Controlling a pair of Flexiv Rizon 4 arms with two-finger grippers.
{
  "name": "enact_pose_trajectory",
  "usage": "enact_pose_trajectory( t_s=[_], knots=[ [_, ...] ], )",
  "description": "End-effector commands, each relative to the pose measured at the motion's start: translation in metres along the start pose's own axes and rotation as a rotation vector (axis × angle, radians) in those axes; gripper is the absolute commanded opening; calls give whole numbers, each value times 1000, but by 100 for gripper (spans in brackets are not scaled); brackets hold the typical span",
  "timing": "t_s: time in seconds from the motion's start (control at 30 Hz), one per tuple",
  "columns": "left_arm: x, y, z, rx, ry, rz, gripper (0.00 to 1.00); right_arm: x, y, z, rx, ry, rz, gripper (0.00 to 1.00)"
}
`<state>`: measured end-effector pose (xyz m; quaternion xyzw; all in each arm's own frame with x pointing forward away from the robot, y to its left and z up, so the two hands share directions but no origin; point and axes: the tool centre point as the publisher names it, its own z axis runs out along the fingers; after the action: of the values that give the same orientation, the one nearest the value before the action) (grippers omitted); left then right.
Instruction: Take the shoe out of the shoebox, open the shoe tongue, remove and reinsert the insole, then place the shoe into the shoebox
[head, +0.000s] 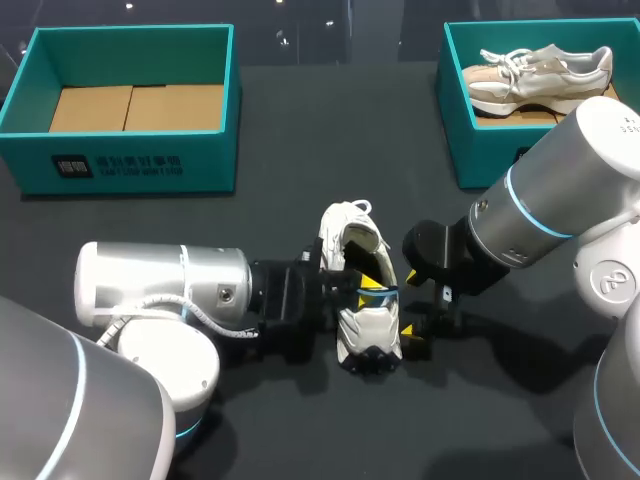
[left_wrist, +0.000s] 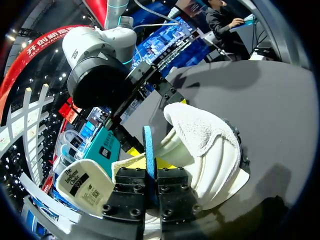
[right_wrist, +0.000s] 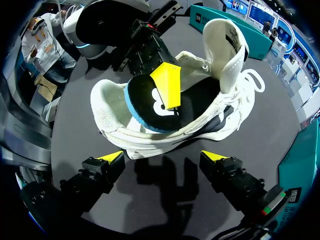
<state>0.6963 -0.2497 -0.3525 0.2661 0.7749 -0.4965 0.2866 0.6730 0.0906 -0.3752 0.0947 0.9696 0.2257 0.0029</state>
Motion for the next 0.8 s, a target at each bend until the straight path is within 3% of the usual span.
enact_pose_trajectory(
  t_s=[0.03,0.17,0.2,0.27,0.3,0.53,0.8],
  knots=[
    [-1,7,7,-17,-2,-14,0,2,0,0,2,-5,1,100],
    [-7,-6,-1,15,-14,-49,1,2,0,0,2,-5,1,100],
    [-7,-9,-3,22,-15,-58,15,2,0,0,2,-5,1,100],
    [-10,-16,-7,37,-19,-72,34,2,0,0,2,-5,1,100],
    [-11,-20,-9,41,-19,-77,36,2,0,0,2,-5,1,100],
    [-15,-45,-20,92,-4,-121,33,2,0,0,2,-5,1,100],
    [-7,-45,-13,70,42,-120,32,2,0,0,2,-5,1,100]
  ],
)
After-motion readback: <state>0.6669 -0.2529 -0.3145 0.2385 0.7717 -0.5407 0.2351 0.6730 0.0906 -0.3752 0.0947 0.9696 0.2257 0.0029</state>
